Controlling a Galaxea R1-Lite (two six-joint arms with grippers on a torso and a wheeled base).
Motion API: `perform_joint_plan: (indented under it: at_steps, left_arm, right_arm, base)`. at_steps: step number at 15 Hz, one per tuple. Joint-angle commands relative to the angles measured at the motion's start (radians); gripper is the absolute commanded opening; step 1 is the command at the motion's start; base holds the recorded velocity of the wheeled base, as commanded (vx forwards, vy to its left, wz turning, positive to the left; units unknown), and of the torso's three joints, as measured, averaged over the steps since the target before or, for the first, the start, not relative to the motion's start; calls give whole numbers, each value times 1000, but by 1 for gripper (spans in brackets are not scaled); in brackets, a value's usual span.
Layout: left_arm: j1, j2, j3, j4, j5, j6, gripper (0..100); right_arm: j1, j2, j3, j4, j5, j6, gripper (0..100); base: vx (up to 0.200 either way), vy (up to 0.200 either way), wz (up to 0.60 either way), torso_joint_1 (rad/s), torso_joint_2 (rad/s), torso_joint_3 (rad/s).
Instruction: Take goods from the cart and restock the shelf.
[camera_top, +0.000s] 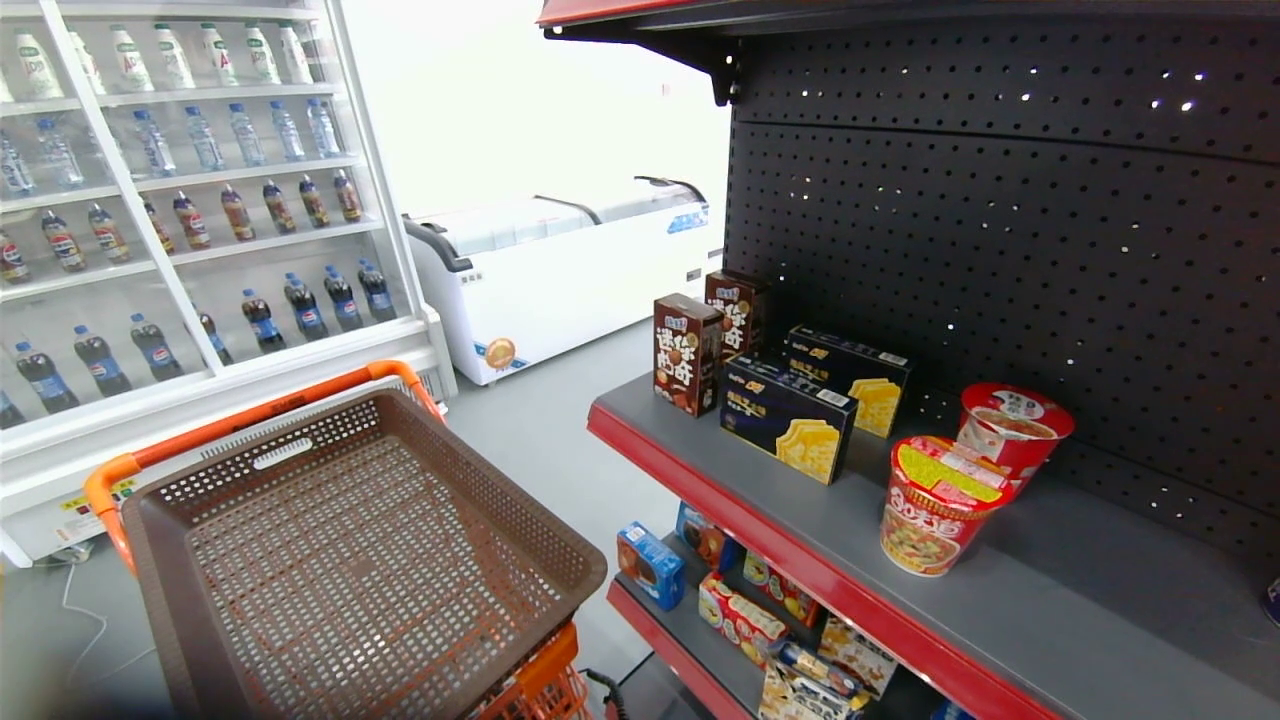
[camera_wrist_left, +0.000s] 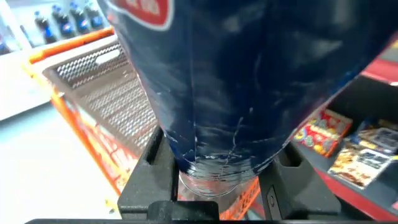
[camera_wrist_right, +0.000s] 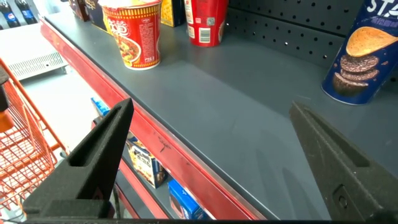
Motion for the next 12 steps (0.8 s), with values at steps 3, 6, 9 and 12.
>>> perform_joint_plan:
  at_steps: [3,6,9,12]
  left_arm:
    - [-5,68,-78,1,-9,13,0]
    - [-1,74,-101,16,2,41,0]
    - [-1,74,-113,42,4,61,0]
    - [1,71,-118,47,8,61,0]
  right_arm:
    - [0,0,0,0,2,-1,100]
    - [0,0,0,0,4,-2,100]
    - [0,0,0,-2,11,2,100]
    - [0,0,0,0,13,1,100]
  base:
    - [0,0,0,0,0,0]
    - [0,0,0,0,0,0]
    - [0,0,-600,4,2,4]
    - [0,0,-600,7,-2,4]
